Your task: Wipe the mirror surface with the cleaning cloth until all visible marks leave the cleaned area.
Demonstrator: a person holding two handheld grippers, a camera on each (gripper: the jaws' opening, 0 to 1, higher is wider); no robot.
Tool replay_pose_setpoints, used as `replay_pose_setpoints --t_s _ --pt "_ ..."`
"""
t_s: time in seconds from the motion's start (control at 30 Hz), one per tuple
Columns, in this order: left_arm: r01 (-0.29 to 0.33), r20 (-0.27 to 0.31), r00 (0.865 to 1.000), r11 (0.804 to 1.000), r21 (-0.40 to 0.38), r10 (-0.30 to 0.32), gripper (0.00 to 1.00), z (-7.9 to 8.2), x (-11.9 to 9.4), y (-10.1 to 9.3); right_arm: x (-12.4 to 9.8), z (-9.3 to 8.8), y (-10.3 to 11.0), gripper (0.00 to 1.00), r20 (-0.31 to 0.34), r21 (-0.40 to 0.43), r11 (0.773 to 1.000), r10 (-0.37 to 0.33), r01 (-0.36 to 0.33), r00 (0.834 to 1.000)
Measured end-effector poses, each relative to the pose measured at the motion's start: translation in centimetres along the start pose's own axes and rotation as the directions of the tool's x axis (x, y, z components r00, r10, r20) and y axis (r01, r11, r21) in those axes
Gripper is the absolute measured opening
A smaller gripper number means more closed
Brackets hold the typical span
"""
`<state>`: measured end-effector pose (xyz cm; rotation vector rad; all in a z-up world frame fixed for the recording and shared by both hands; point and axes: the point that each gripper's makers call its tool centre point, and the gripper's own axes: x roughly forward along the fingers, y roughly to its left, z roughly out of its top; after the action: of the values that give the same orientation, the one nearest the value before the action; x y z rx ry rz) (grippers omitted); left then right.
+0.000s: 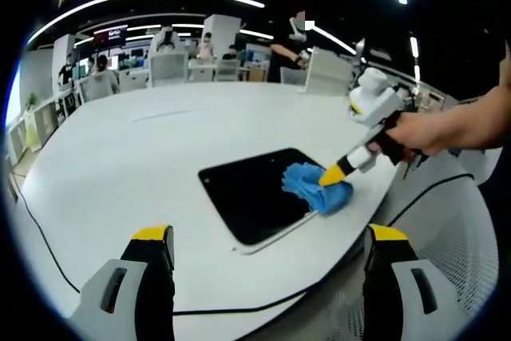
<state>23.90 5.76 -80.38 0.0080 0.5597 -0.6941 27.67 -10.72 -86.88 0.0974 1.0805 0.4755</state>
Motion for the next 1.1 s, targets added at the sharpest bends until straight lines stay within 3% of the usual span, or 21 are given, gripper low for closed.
replay_pose_setpoints --t_s 0.37,0.43,1.1 --pt "-0.004 0.004 1.000 1.000 -0.003 0.004 1.00 0.1 0.1 0.1 -0.5 -1.4 0.6 0.00 0.001 0.017 1.000 0.017 -0.017 1.000" --pt "-0.004 0.006 1.000 1.000 -0.005 0.004 1.00 0.1 0.1 0.1 -0.5 -1.3 0.7 0.00 0.008 -0.025 1.000 0.007 -0.006 1.000" --pt "-0.008 0.010 1.000 1.000 -0.012 0.008 1.00 0.1 0.0 0.2 -0.9 -1.3 -0.3 0.00 -0.012 -0.003 1.000 0.008 -0.008 1.000"
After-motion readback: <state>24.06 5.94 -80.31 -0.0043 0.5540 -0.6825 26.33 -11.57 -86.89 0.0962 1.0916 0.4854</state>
